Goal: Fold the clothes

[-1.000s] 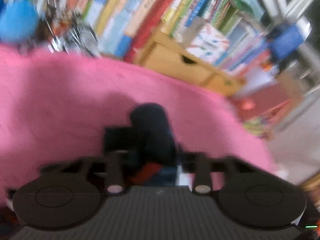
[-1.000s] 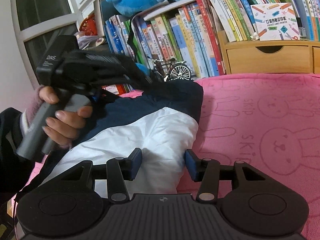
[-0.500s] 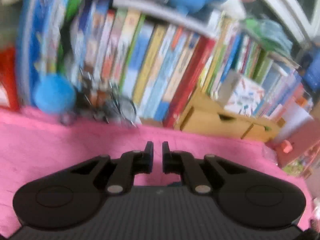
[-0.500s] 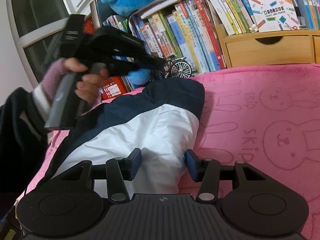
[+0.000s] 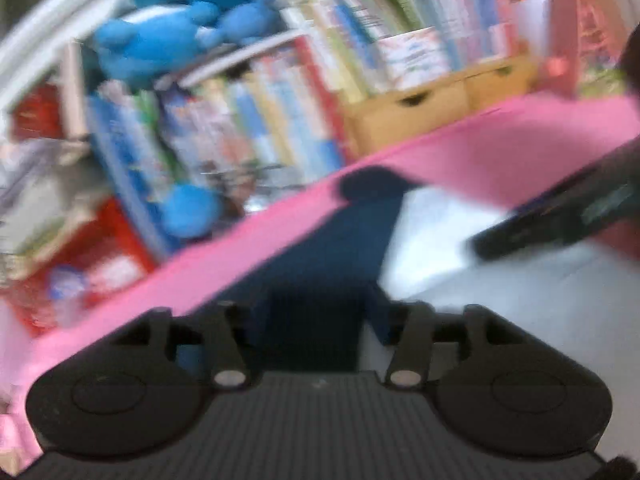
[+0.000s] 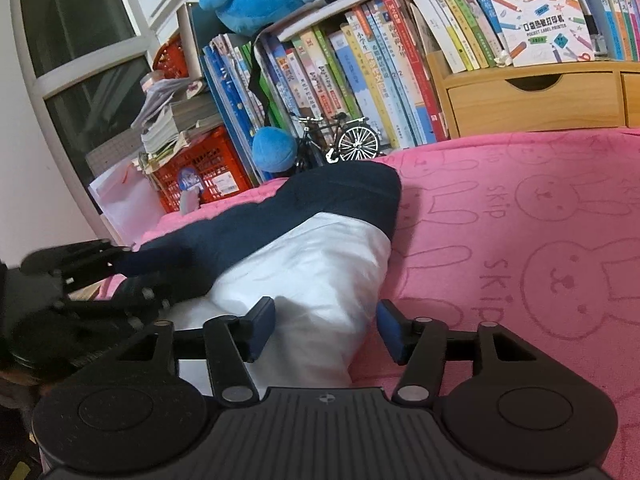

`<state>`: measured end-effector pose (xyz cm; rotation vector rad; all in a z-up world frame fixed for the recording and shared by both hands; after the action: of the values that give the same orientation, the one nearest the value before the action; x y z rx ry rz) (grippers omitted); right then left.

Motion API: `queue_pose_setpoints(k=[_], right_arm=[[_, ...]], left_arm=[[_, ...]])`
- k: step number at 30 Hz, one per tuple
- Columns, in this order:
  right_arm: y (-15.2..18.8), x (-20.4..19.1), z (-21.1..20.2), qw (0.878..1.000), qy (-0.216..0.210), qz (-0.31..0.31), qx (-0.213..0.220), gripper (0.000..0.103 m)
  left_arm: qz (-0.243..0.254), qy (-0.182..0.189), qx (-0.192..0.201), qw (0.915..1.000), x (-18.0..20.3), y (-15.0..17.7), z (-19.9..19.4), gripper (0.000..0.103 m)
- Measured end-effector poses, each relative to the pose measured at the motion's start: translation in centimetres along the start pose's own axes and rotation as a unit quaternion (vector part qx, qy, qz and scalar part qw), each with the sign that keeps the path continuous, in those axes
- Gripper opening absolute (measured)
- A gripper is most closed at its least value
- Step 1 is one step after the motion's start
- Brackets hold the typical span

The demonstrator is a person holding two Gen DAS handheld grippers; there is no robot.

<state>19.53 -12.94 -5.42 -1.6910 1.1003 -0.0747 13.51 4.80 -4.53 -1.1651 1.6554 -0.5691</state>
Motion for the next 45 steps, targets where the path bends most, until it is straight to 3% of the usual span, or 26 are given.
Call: queue_pose_setpoints(k=[3,4,7,11,15,19,22,26,28,32,35,40,45], right_arm=[[-0.2,0.1,-0.3,1.0,-0.009,0.004,0.007,0.059],[-0.3,0.3,-0.5,1.0,-0.013,0.009,0.01,0.059],[-0.6,1.0,-0.9,0.999,-0.03,0.033,0.016,0.062],[-0.8,1.9,-1.1,0.998,-0.037,0.056,0.02,0.067],[-0.8,2.3,-1.3,0.997,-0.027,0.067,0.023,0.067],[-0.1,1.0,-2.7,0.999,0.005,0.034,0.029,0.067],[1.4,-1.9,-6.2,0.998,0.023,-0.007,0.05,0.069],[4.6,-6.4,-11.7,0.995,0.026,-0.057,0.074,0.076],[6.7,-8.2,-13.5,0.992,0.054,-0.092,0.07,0.076],[10.6,-11.2,-15.2,0.978,0.114,-0.171,0.043,0.076],[12.5,-12.7,-14.2,0.963,0.166,-0.211,0.023,0.077],[13.4,-13.6,-11.7,0.962,0.178,-0.206,-0.001,0.069],[14.7,-14.5,-11.8,0.958,0.18,-0.223,-0.006,0.069]], left_arm=[[0.01,-0.097,-0.027,0.9949,-1.9,0.3,0.4,0.048],[-0.003,-0.099,-0.03,0.9946,-2.6,0.4,0.1,0.048],[-0.057,-0.053,-0.057,0.9954,-3.8,1.2,-0.9,0.05],[-0.004,-0.122,-0.11,0.9865,-2.9,3.8,-0.5,0.049],[-0.064,-0.114,-0.104,0.9859,-5.2,4.2,-3.6,0.049],[-0.123,-0.098,-0.094,0.983,-6.8,6.2,-7.6,0.051],[-0.208,-0.067,-0.092,0.9715,-7.5,8.1,-10.4,0.054],[-0.313,-0.055,-0.087,0.9442,-7.4,10.3,-12.9,0.055],[-0.335,-0.049,-0.081,0.9375,-7.2,10.7,-13.8,0.055],[-0.319,-0.079,-0.041,0.9434,-7.5,9.8,-15.1,0.055],[-0.283,-0.066,0.014,0.9566,-6.8,8.4,-16.7,0.061],[-0.159,-0.008,0.075,0.9845,-2.2,6.9,-19.0,0.066],[-0.072,0.039,0.088,0.9928,2.2,6.2,-18.5,0.067]])
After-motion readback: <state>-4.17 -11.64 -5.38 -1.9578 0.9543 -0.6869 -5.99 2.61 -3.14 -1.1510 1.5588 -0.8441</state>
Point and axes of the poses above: each gripper's, at about its wrist camera, not at the fingertips, and z roughly the way its jaws point, x to its right, y to its underside, the point moved 3 cm from there along z, roughly the way its jaws point, and after that the axes turned 6 degrees about -y, right-handed, at the moved point
